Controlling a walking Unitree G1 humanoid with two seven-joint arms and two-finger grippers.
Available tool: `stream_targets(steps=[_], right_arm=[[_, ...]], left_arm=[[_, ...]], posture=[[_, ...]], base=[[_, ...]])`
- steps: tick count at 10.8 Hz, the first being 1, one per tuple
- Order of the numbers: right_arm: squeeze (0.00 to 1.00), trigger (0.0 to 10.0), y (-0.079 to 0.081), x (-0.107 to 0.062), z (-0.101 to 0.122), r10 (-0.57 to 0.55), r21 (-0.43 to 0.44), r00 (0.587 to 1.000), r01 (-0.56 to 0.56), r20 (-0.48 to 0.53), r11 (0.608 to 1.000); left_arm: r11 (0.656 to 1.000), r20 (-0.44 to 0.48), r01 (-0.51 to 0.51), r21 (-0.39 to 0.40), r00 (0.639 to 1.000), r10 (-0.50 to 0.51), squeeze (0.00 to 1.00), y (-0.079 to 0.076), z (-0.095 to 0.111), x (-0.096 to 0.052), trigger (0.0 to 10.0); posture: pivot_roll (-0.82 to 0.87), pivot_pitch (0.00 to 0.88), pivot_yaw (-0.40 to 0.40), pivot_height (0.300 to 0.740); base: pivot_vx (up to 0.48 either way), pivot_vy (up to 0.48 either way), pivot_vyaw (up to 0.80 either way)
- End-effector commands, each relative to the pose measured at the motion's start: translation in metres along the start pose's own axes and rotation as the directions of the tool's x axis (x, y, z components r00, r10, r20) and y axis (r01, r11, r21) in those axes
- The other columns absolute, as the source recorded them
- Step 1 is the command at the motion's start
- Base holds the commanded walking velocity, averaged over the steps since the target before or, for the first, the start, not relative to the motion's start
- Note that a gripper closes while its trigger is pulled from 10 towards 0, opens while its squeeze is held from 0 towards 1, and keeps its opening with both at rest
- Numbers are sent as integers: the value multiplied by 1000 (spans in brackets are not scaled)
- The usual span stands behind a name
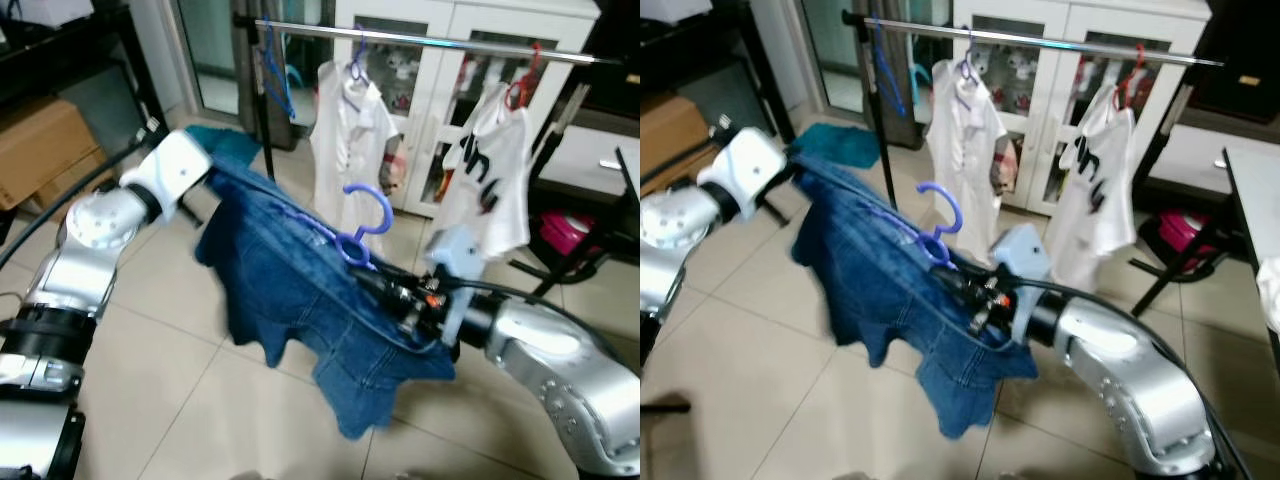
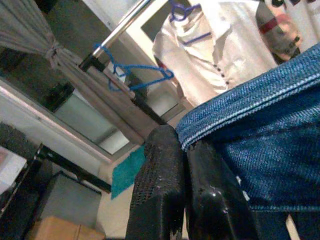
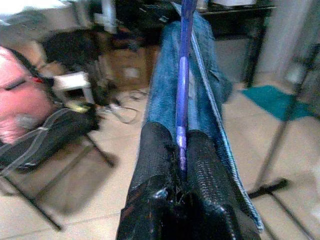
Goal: Hang hanger
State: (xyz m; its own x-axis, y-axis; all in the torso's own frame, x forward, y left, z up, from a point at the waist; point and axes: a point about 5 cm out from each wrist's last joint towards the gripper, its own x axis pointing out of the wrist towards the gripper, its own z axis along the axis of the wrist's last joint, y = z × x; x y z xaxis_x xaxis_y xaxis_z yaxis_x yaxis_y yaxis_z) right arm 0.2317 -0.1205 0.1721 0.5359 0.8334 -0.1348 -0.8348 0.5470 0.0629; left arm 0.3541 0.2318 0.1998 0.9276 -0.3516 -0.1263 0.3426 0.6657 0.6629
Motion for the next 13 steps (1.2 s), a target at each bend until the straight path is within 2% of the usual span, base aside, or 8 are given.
stream_targets(steps=[1,3,4,5,6,8,11,13], right_arm=[[0,0,2,-11,4,23,16,999,-24,25,1000],[0,0,7,-12,1,58,52,998,-59,31,997],[0,0,8,-13,0,75,60,997,-76,28,995],[0,0,-11,-15,-3,-75,4,996,75,-56,997],[0,0,-27,-10,-7,-189,-79,970,178,-151,981],[0,0,-31,6,-15,-206,-76,949,193,-240,978],[0,0,-34,45,-17,-216,-167,918,169,-333,972],[0,0,-35,52,-9,-212,-184,920,157,-330,970]], left_arm=[[990,-117,-140,-25,984,136,0,31,-23,-16,0],[973,-151,-190,-134,974,169,0,29,-43,-19,0],[977,-180,-194,-91,968,176,0,31,-50,-22,0],[981,-170,-182,-63,971,169,0,36,-48,-23,0],[989,-80,-130,-69,989,125,0,32,-29,-13,0],[996,78,-75,-48,994,79,0,22,13,9,0],[987,331,159,34,930,-161,0,-39,94,47,0],[951,301,301,74,902,-309,0,-83,93,54,0]], posture=[[-115,0,26,740],[-114,0,23,740],[-114,0,23,740],[-118,0,25,740],[-120,0,26,740],[-121,0,26,740],[-118,0,24,740],[-122,0,26,740]], base=[[0,0,0],[0,0,0],[0,0,0],[0,0,0],[0,0,0],[0,0,0],[0,0,0],[0,0,0]])
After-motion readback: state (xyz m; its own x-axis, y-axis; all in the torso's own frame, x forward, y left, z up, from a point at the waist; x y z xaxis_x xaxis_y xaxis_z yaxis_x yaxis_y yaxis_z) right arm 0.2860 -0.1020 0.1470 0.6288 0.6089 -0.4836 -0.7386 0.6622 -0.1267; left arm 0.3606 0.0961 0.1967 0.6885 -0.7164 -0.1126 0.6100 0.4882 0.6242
